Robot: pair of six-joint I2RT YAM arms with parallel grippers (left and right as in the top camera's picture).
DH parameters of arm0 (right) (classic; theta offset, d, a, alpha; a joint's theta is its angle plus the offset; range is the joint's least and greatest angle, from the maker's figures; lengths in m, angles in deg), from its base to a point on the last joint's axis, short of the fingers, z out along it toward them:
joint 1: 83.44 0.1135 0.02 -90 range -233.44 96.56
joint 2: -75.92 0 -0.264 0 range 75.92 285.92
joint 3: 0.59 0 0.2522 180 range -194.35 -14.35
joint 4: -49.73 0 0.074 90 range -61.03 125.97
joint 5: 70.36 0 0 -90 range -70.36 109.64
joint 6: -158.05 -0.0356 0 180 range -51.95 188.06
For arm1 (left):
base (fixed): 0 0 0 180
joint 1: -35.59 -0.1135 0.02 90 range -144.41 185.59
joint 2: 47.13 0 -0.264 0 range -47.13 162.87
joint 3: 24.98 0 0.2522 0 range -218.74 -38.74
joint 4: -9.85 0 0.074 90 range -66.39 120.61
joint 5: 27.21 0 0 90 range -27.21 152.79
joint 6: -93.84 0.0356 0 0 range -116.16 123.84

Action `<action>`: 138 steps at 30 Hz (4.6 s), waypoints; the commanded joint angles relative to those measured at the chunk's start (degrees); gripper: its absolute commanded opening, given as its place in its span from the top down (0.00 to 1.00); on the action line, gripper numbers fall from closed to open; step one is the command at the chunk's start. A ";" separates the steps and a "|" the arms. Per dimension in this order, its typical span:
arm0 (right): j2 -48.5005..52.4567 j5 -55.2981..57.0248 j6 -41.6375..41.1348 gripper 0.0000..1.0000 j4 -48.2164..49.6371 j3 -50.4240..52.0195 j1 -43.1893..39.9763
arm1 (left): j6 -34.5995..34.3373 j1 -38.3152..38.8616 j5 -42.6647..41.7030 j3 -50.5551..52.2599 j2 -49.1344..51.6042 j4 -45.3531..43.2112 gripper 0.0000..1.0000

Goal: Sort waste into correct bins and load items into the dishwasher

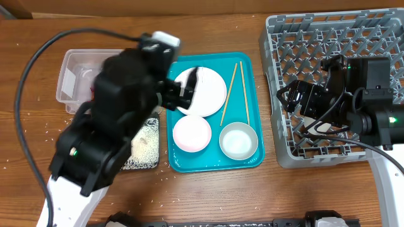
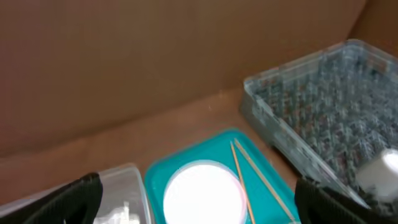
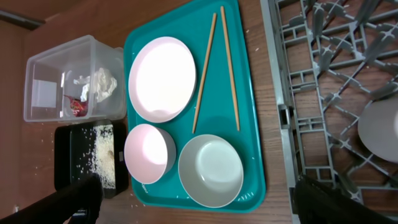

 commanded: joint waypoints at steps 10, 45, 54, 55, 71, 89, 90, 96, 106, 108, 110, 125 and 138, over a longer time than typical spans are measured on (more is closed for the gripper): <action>-0.20 0.42 0.02 0.00 0.35 -1.25 0.17 | 3.15 -14.78 -11.30 54.16 -41.55 -30.18 0.00; -0.20 0.42 0.02 0.00 0.35 -1.25 0.17 | 2.75 -21.94 -15.21 83.38 -64.89 -36.37 0.00; -0.20 0.24 -0.02 0.00 0.39 -1.25 0.17 | 2.75 -21.94 -15.21 83.38 -64.89 -36.37 0.00; -0.20 0.20 -0.02 0.00 0.42 -1.25 0.17 | 2.75 -21.94 -15.21 83.38 -64.89 -36.35 0.00; 11.39 18.73 -4.87 0.26 8.46 -1.25 21.62 | 2.75 -21.94 -15.23 83.38 -64.89 -36.37 0.00; 44.06 26.77 7.17 0.38 31.26 -1.25 19.37 | 2.75 -21.94 -15.23 83.38 -64.89 -36.35 0.00; 45.24 26.99 7.17 0.40 31.54 -1.25 19.12 | 2.75 -21.94 -15.23 83.38 -64.89 -36.37 0.00; 49.24 25.77 7.13 0.53 30.53 -1.25 18.47 | 2.75 -21.94 -15.21 83.38 -64.89 -36.35 0.00; 48.19 23.91 2.99 0.96 26.77 -2.75 19.39 | 2.75 -21.94 -15.23 83.38 -64.89 -36.35 0.00; 46.53 23.89 2.97 0.96 25.07 -4.70 19.39 | 2.75 -21.94 -15.23 83.38 -64.89 -36.37 0.00; 44.24 23.93 3.02 0.96 23.15 -6.75 19.39 | 2.75 -21.94 -15.21 83.38 -64.89 -36.37 0.00; 31.50 31.89 14.10 0.96 16.94 -10.25 9.18 | 2.75 -21.94 -15.23 83.38 -64.89 -36.35 0.00; 34.69 33.31 15.02 0.30 13.33 -9.18 9.29 | 2.75 -21.94 -15.21 83.38 -64.89 -36.35 0.00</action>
